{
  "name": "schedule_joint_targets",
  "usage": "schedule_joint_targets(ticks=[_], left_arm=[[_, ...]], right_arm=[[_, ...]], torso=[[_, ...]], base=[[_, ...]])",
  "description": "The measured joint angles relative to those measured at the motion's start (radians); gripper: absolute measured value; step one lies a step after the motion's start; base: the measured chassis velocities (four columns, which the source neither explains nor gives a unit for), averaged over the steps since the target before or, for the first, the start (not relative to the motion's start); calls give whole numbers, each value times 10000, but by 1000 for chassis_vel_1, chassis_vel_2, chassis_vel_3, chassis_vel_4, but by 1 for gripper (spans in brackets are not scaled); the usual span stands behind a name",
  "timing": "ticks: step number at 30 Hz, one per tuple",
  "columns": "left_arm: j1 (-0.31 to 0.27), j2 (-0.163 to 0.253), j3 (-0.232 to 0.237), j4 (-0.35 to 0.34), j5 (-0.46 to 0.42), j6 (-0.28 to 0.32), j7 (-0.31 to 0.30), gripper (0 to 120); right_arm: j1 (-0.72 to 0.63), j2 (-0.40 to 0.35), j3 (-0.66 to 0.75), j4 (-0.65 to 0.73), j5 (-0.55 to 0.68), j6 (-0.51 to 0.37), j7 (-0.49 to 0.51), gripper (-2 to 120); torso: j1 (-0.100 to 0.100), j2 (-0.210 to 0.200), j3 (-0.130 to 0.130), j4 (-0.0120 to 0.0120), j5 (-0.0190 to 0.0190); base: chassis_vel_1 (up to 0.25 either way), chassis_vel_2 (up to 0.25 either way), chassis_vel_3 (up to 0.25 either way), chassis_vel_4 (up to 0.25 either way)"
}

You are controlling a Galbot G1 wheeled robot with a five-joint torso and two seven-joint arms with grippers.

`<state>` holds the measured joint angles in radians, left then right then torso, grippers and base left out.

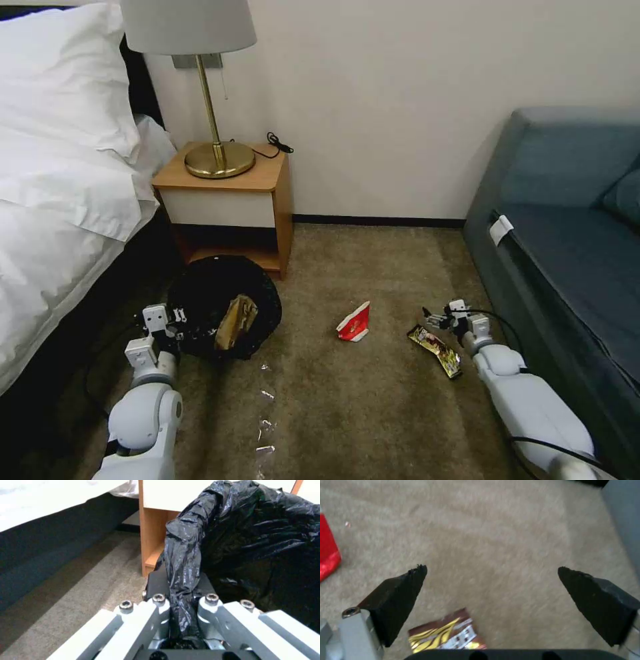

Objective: Pick up the trash bin, then pick up the garbage on the floor and place it into the trash bin.

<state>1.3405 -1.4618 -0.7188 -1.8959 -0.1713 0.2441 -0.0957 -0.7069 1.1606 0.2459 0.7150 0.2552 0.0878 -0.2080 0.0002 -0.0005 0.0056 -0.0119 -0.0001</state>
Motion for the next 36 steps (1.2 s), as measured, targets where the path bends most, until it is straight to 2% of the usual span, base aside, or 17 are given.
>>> schedule_joint_targets(ticks=[10, 24, 36], left_arm=[[56, -72, -50, 22, 10, -3, 1, 4], [94, -68, 63, -313, 97, 60, -52, 4], [370, -51, -102, -570, 81, 78, -61, 4]], right_arm=[[166, 286, 407, -823, -142, -99, -180, 100], [-257, 227, 1096, -1013, -195, -451, -298, 100], [-488, 312, 1334, -1203, -477, -500, -567, 100]], torso=[[0, 0, 0, 0, 0], [-1, 0, -1, -3, 0], [0, 0, -1, -2, -1]], base=[[0, 0, 0, 0], [0, 0, 0, 0], [0, 0, 0, 0]])
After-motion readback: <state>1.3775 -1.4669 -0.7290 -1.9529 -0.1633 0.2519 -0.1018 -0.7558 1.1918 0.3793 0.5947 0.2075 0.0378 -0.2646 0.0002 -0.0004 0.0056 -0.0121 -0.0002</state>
